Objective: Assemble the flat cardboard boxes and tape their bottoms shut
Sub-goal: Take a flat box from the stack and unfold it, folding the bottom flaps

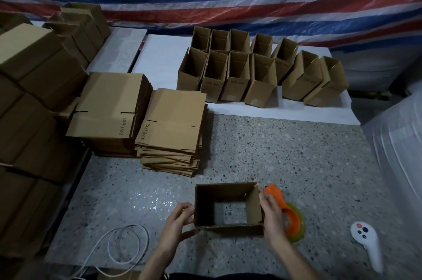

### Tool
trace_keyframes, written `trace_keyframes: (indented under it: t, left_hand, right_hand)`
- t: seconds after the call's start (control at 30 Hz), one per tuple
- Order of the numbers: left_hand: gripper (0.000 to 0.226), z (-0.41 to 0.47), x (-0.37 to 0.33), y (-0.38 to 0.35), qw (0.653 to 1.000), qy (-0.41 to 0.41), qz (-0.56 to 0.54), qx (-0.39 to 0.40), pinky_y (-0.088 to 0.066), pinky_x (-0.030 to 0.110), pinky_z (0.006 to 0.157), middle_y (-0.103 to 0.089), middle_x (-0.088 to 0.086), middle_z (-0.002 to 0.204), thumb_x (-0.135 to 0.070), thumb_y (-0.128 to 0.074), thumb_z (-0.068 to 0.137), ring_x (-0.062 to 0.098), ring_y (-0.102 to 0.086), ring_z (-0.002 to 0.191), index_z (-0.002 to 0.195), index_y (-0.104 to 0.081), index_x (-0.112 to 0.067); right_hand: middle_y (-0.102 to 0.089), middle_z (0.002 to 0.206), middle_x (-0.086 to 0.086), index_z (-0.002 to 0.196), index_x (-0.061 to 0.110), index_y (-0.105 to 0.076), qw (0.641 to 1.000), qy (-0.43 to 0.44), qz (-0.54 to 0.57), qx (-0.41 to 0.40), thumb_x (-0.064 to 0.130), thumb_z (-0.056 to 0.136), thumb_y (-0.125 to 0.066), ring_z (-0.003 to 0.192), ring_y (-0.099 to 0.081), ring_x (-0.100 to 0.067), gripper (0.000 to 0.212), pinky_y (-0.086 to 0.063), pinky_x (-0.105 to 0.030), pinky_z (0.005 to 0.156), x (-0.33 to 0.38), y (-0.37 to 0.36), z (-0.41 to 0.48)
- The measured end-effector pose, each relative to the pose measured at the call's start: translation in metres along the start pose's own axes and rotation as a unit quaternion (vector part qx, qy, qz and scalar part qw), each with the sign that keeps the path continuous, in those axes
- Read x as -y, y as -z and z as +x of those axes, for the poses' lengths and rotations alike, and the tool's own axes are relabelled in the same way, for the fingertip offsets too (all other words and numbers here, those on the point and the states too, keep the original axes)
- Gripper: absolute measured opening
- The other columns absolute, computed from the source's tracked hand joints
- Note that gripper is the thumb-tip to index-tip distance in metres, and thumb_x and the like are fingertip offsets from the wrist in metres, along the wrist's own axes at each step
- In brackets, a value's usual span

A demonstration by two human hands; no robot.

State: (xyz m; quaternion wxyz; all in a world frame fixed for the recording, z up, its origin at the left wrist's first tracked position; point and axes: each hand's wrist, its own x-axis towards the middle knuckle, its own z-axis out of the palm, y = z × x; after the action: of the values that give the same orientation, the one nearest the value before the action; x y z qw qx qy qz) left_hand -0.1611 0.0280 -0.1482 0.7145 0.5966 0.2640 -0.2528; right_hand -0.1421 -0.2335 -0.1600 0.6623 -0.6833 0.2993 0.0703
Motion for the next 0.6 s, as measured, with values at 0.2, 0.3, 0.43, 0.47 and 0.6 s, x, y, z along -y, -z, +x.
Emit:
trace_keyframes:
  t: [0.2, 0.3, 0.43, 0.47, 0.6]
  left_hand:
    - [0.034, 0.005, 0.001, 0.013, 0.999, 0.021, -0.018, 0.042, -0.058, 0.036, 0.082, -0.069, 0.010, 0.111, -0.037, -0.078, 0.077, 0.024, -0.069, 0.106, 0.102, -0.068, -0.016]
    - [0.037, 0.010, -0.007, 0.017, 0.997, 0.027, 0.015, 0.068, -0.058, 0.040, 0.087, -0.069, 0.009, 0.109, -0.038, -0.084, 0.075, 0.024, -0.069, 0.106, 0.099, -0.067, -0.016]
    - [0.044, 0.015, -0.023, 0.020, 0.991, 0.030, 0.083, 0.101, -0.051, 0.044, 0.101, -0.067, 0.006, 0.108, -0.048, -0.082, 0.070, 0.025, -0.065, 0.109, 0.095, -0.066, -0.017]
    - [0.047, 0.017, -0.026, 0.020, 0.990, 0.027, 0.093, 0.106, -0.050, 0.045, 0.102, -0.066, 0.007, 0.111, -0.050, -0.082, 0.069, 0.025, -0.064, 0.110, 0.096, -0.065, -0.015]
    - [0.041, 0.020, -0.032, 0.018, 0.987, 0.042, 0.089, 0.128, -0.049, 0.050, 0.106, -0.064, 0.008, 0.105, -0.043, -0.085, 0.069, 0.025, -0.063, 0.106, 0.090, -0.061, -0.016]
  right_hand:
    - [-0.055, 0.123, 0.016, 0.084, 0.017, -0.065, 0.991, -0.015, -0.095, 0.087, 0.026, 0.094, -0.066, 0.116, -0.048, 0.010, 0.013, -0.033, -0.007, 0.092, -0.008, 0.004, -0.001]
    - [-0.057, 0.105, 0.012, 0.063, 0.014, -0.044, 0.977, 0.004, -0.191, 0.098, 0.022, 0.086, -0.078, 0.111, -0.049, -0.010, 0.041, -0.039, -0.036, 0.099, 0.000, 0.002, 0.005]
    - [-0.049, 0.047, 0.017, 0.054, 0.019, -0.038, 0.967, -0.004, -0.229, 0.111, 0.017, 0.078, -0.085, 0.056, -0.049, 0.009, 0.053, -0.038, -0.012, 0.057, 0.013, 0.002, 0.018]
    - [-0.047, 0.043, 0.016, 0.054, 0.020, -0.037, 0.967, 0.001, -0.226, 0.116, 0.015, 0.078, -0.085, 0.049, -0.049, 0.008, 0.054, -0.034, -0.009, 0.049, 0.015, 0.001, 0.019]
    - [-0.036, 0.049, 0.009, 0.055, 0.020, -0.037, 0.967, 0.040, -0.239, 0.082, 0.017, 0.081, -0.082, 0.045, -0.036, -0.002, 0.052, -0.033, -0.013, 0.047, 0.014, -0.004, 0.019]
